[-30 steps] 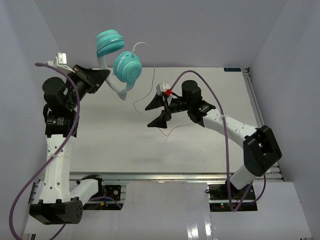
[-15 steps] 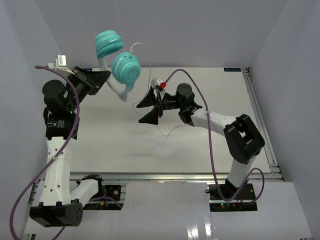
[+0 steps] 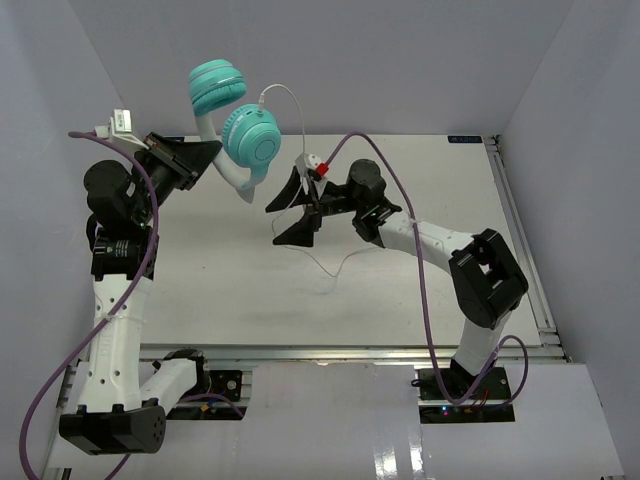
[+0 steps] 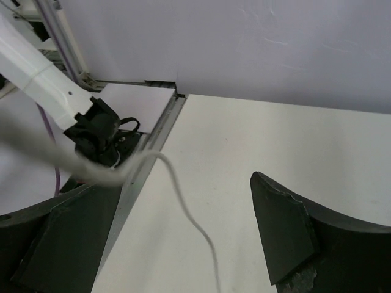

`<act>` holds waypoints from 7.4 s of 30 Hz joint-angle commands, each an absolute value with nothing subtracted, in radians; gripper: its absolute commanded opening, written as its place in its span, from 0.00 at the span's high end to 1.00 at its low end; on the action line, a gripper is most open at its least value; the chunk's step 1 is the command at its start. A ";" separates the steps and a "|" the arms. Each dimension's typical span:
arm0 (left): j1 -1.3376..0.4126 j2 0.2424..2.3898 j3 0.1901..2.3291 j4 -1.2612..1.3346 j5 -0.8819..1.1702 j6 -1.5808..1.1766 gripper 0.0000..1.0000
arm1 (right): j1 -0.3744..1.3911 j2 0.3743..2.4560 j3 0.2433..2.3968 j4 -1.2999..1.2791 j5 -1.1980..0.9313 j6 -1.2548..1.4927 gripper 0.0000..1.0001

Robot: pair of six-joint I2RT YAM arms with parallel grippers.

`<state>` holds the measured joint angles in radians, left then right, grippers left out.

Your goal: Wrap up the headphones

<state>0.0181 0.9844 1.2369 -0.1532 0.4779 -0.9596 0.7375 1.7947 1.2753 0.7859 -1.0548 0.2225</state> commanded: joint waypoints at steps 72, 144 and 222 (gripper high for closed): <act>-0.372 1.573 1.194 -0.232 0.032 -0.003 1.00 | 0.873 1.264 1.376 -0.448 0.396 -0.977 0.92; -0.856 1.204 0.961 0.151 0.397 -0.163 1.00 | 0.228 1.588 1.440 -0.250 -0.176 -0.490 0.92; -0.865 1.349 2.004 -0.410 -0.711 0.134 1.00 | 0.655 1.407 0.701 1.252 -1.164 0.716 0.65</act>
